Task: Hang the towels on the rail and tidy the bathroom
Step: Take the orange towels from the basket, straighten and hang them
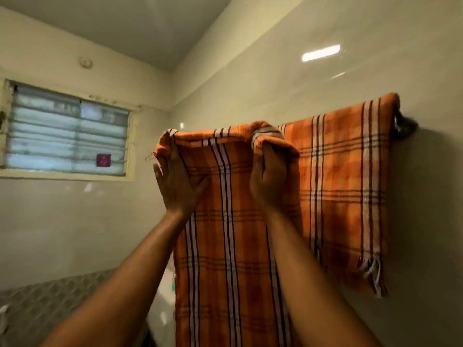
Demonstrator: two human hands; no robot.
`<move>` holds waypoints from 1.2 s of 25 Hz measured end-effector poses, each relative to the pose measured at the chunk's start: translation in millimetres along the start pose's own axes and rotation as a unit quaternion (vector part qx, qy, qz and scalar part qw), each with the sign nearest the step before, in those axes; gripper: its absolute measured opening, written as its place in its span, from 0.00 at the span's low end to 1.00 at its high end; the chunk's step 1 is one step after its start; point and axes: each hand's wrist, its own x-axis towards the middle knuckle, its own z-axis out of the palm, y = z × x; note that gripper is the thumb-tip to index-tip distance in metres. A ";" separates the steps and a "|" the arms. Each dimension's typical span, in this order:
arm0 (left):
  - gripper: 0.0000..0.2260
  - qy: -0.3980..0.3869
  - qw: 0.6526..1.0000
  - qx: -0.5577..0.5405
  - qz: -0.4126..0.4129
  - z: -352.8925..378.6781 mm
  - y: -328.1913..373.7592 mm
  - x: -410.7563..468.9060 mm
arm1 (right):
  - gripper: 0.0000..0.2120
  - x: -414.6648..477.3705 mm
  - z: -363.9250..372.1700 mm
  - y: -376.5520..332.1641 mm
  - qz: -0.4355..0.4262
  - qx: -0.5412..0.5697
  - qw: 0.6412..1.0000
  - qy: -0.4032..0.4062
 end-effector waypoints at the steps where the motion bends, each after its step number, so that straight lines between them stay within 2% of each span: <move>1: 0.49 0.013 1.000 -0.016 0.013 21.8 2.7 33.6 | 0.16 34.7 9.3 12.9 -0.039 -0.021 0.999 0.005; 4: 0.45 0.059 0.996 -0.056 0.034 85.9 19.2 149.6 | 0.16 150.4 37.6 40.2 -0.154 -0.081 0.985 0.020; 6: 0.43 0.055 0.995 -0.077 0.034 119.7 34.0 218.9 | 0.17 224.4 46.1 53.3 -0.163 -0.164 0.972 -0.029; 9: 0.41 0.012 0.994 -0.086 0.072 184.7 49.5 295.0 | 0.19 305.4 42.5 90.8 -0.114 -0.369 0.915 -0.117; 10: 0.41 -0.021 0.989 -0.113 0.091 206.8 50.5 305.4 | 0.20 316.1 34.2 104.4 -0.086 -0.440 0.881 -0.153; 11: 0.42 -0.080 0.977 -0.168 0.108 230.4 50.4 304.8 | 0.22 317.1 22.5 118.0 -0.050 -0.522 0.826 -0.205; 13: 0.37 -0.195 0.939 -0.251 0.130 269.8 48.3 279.3 | 0.29 295.6 -2.0 134.9 0.010 -0.666 0.675 -0.317; 14: 0.32 -0.221 0.932 -0.257 0.126 284.2 44.8 262.0 | 0.33 280.1 -10.7 137.4 0.033 -0.694 0.623 -0.359; 15: 0.28 -0.218 0.937 -0.244 0.121 294.7 40.7 250.2 | 0.37 267.8 -14.9 136.4 0.054 -0.697 0.595 -0.396; 17: 0.24 -0.190 0.954 -0.174 0.153 300.2 37.4 244.1 | 0.37 255.0 -14.8 124.4 0.094 -0.661 0.586 -0.459; 19: 0.20 -0.200 0.950 -0.144 0.192 292.1 34.0 247.2 | 0.27 250.9 -10.7 110.8 0.164 -0.605 0.608 -0.487; 20: 0.18 -0.236 0.942 -0.143 0.193 286.4 32.6 249.4 | 0.20 252.1 -9.0 105.3 0.215 -0.562 0.630 -0.491; 21: 0.18 -0.305 0.922 -0.146 0.190 281.4 31.7 250.8 | 0.17 252.2 -8.5 102.2 0.274 -0.511 0.651 -0.489; 22: 0.19 -0.408 0.882 -0.159 0.174 275.8 32.6 251.6 | 0.16 252.4 -8.2 100.4 0.328 -0.462 0.662 -0.490; 23: 0.19 -0.518 0.827 -0.169 0.140 271.1 35.6 248.7 | 0.17 251.3 -8.8 102.2 0.373 -0.432 0.656 -0.495; 24: 0.17 -0.608 0.770 -0.165 0.102 267.5 39.0 244.8 | 0.18 248.8 -7.5 105.1 0.400 -0.429 0.636 -0.501; 25: 0.15 -0.661 0.733 -0.147 0.072 263.4 42.1 242.9 | 0.18 247.0 -5.3 109.8 0.409 -0.455 0.601 -0.514; 26: 0.13 -0.681 0.719 -0.130 0.053 261.8 44.1 242.9 | 0.19 245.6 -2.8 115.2 0.408 -0.487 0.558 -0.533; 28: 0.11 -0.686 0.717 -0.112 0.043 256.6 47.6 241.5 | 0.22 247.5 0.2 120.3 0.418 -0.523 0.496 -0.552; 29: 0.12 -0.675 0.727 -0.118 0.042 255.1 48.4 239.2 | 0.22 248.4 -1.6 116.8 0.433 -0.524 0.490 -0.546; 30: 0.12 -0.643 0.752 -0.135 0.056 256.6 47.4 237.4 | 0.21 249.6 -3.5 109.6 0.443 -0.520 0.499 -0.533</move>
